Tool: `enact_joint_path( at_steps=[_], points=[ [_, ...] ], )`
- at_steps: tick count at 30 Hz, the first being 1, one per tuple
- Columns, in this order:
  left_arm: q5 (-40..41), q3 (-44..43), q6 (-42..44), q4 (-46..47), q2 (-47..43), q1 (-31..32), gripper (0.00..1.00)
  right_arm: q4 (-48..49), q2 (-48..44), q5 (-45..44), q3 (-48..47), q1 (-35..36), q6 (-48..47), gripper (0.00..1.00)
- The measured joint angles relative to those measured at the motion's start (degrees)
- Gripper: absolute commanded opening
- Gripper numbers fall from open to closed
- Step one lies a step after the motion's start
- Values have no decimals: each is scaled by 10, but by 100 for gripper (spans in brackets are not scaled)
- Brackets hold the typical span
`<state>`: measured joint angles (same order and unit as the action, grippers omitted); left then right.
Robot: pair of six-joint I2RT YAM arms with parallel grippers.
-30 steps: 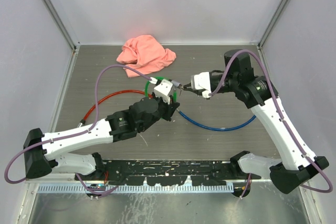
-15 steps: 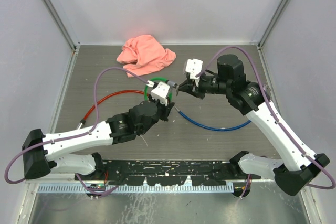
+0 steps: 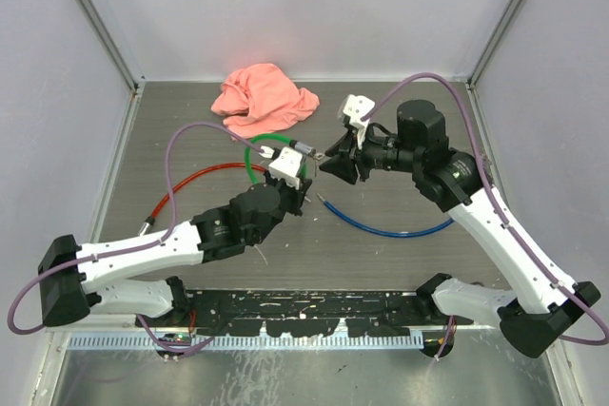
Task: Lock with the key
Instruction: Lock the lock.
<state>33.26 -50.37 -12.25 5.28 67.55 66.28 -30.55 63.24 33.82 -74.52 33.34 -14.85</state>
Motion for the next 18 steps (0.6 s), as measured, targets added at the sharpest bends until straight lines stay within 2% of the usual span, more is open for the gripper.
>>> enact_joint_path(
  at_steps=[4,6,13,18],
  points=[
    [1,13,2,11,-10,0,0,-19,-10,18,-25,-5,6,55],
    [-3,18,6,14,-15,0,0,-27,-18,31,-36,-11,6,57],
    [-61,44,54,23,-45,0,0,-28,-40,94,-74,-49,64,52],
    [-103,45,103,22,-60,0,0,-18,-2,112,-77,-50,132,45]
  ],
)
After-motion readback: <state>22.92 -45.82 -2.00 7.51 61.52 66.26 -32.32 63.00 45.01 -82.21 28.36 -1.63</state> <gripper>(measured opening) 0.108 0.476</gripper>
